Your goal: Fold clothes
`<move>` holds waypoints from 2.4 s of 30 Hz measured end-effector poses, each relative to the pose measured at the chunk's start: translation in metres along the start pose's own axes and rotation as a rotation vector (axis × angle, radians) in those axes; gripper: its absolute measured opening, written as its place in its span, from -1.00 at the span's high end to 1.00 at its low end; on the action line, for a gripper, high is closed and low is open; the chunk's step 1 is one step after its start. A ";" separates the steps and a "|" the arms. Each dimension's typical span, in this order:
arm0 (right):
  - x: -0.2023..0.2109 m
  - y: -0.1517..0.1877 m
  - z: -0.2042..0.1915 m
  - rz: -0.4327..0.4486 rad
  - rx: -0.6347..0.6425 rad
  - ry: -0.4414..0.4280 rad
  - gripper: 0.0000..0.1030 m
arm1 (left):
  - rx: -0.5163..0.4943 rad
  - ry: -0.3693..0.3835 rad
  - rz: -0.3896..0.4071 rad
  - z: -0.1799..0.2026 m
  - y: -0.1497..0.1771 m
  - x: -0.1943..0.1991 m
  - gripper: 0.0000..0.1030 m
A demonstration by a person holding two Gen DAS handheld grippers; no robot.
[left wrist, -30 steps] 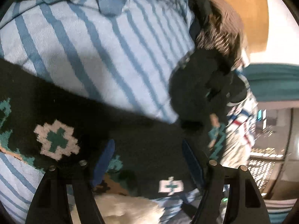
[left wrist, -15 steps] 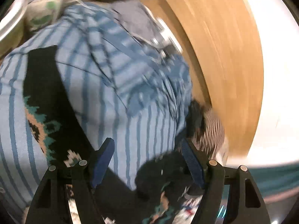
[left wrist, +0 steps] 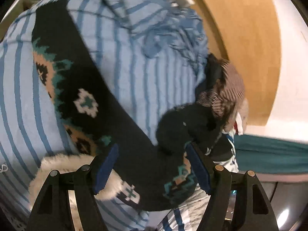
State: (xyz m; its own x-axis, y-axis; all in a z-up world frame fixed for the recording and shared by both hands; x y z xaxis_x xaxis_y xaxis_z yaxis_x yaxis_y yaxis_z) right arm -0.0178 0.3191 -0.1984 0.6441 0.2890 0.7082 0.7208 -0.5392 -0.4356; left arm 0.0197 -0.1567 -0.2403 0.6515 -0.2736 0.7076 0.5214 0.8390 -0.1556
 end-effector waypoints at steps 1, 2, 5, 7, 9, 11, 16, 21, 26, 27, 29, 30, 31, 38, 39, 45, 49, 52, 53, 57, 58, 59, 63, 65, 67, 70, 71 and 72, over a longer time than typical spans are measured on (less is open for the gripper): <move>0.018 -0.010 0.007 0.040 -0.027 -0.024 0.39 | -0.035 0.013 0.035 0.010 0.003 0.007 -0.45; 0.037 -0.021 0.014 0.080 -0.053 -0.047 0.39 | -0.070 0.026 0.070 0.020 0.006 0.014 -0.45; 0.069 -0.037 0.044 0.083 -0.196 -0.082 0.37 | -0.148 0.051 0.132 0.045 0.019 0.027 -0.45; 0.071 -0.043 0.053 0.053 -0.214 -0.086 0.36 | -0.123 0.080 0.113 0.056 0.025 0.025 -0.45; 0.064 -0.047 0.053 0.058 -0.180 -0.074 0.31 | -0.146 0.100 0.074 0.068 0.032 0.020 -0.45; 0.055 -0.047 0.053 0.058 -0.162 -0.073 0.16 | -0.220 0.090 0.079 0.074 0.037 0.019 -0.45; -0.009 0.001 0.055 -0.154 -0.263 -0.050 0.11 | -0.303 0.095 0.028 0.080 0.040 0.005 -0.45; -0.065 0.034 0.034 -0.228 -0.148 -0.011 0.00 | -0.397 0.068 0.048 0.072 0.022 -0.011 -0.45; -0.110 0.082 0.033 -0.367 -0.140 -0.014 -0.01 | -0.430 -0.007 0.050 0.055 0.000 -0.042 -0.45; -0.119 0.089 0.035 -0.388 -0.130 0.002 -0.01 | -0.440 -0.024 0.035 0.054 0.000 -0.052 -0.45; -0.136 0.099 0.039 -0.418 -0.112 0.034 -0.03 | -0.463 -0.060 0.008 0.050 -0.001 -0.071 -0.45; -0.145 0.104 0.041 -0.432 -0.103 0.048 -0.05 | -0.492 -0.098 0.021 0.048 -0.003 -0.081 -0.45; -0.154 0.108 0.043 -0.447 -0.091 0.063 -0.13 | -0.513 -0.131 0.027 0.046 -0.004 -0.089 -0.45; -0.219 0.140 0.054 -0.554 0.104 0.144 -0.33 | -0.699 -0.225 -0.072 0.048 0.008 -0.167 -0.45; -0.225 0.143 0.054 -0.564 0.108 0.141 -0.44 | -0.729 -0.231 -0.082 0.048 0.011 -0.176 -0.45; -0.244 0.156 0.040 -0.621 0.189 0.218 -0.98 | -0.731 -0.238 -0.169 0.029 0.028 -0.205 -0.45; -0.245 0.160 0.039 -0.606 0.219 0.273 -0.99 | -0.648 -0.186 -0.171 0.009 0.031 -0.187 -0.45; -0.239 0.159 0.041 -0.576 0.219 0.243 -1.00 | -0.613 -0.157 -0.114 -0.001 0.018 -0.155 -0.45; -0.235 0.159 0.041 -0.567 0.219 0.222 -1.00 | -0.601 -0.147 -0.094 -0.004 0.013 -0.145 -0.45; -0.198 0.155 0.046 -0.512 0.221 0.132 -0.65 | -0.521 -0.137 -0.023 -0.018 -0.003 -0.096 -0.45; -0.184 0.157 0.049 -0.521 0.209 0.110 -0.57 | -0.518 -0.127 -0.030 -0.019 -0.003 -0.089 -0.45; -0.171 0.158 0.052 -0.531 0.193 0.079 -0.52 | -0.523 -0.114 -0.037 -0.017 -0.003 -0.085 -0.45; -0.121 0.143 0.073 -0.453 0.193 0.026 -0.41 | -0.520 -0.084 -0.030 -0.016 0.001 -0.067 -0.45; -0.101 0.127 0.081 -0.390 0.202 0.020 -0.26 | -0.500 -0.068 -0.062 -0.017 0.007 -0.067 -0.45; -0.084 0.108 0.089 -0.334 0.210 0.011 -0.10 | -0.494 -0.080 -0.081 -0.021 0.013 -0.069 -0.45; -0.078 0.087 0.094 -0.291 0.208 0.015 0.14 | -0.474 -0.096 -0.110 -0.029 0.022 -0.074 -0.45; -0.073 0.084 0.101 -0.285 0.204 0.016 0.17 | -0.460 -0.094 -0.128 -0.030 0.024 -0.077 -0.45; -0.070 0.081 0.106 -0.284 0.203 0.019 0.18 | -0.445 -0.090 -0.150 -0.033 0.027 -0.080 -0.45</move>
State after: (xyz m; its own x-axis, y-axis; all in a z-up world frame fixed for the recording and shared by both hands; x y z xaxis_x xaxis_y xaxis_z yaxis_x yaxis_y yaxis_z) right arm 0.0230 0.3388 -0.3423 0.4071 0.3891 0.8264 0.9080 -0.2704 -0.3200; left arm -0.0005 -0.1272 -0.3238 0.5109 -0.3178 0.7987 0.8040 0.5055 -0.3131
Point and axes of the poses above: each gripper's, at about its wrist camera, not at the fingertips, and x roughly against the way its jaws point, z to its right, y to its underside, the point moved 8 cm from there along -x, roughly the way its jaws point, and after that the axes turned 15 degrees about z, right-handed, at the moved point
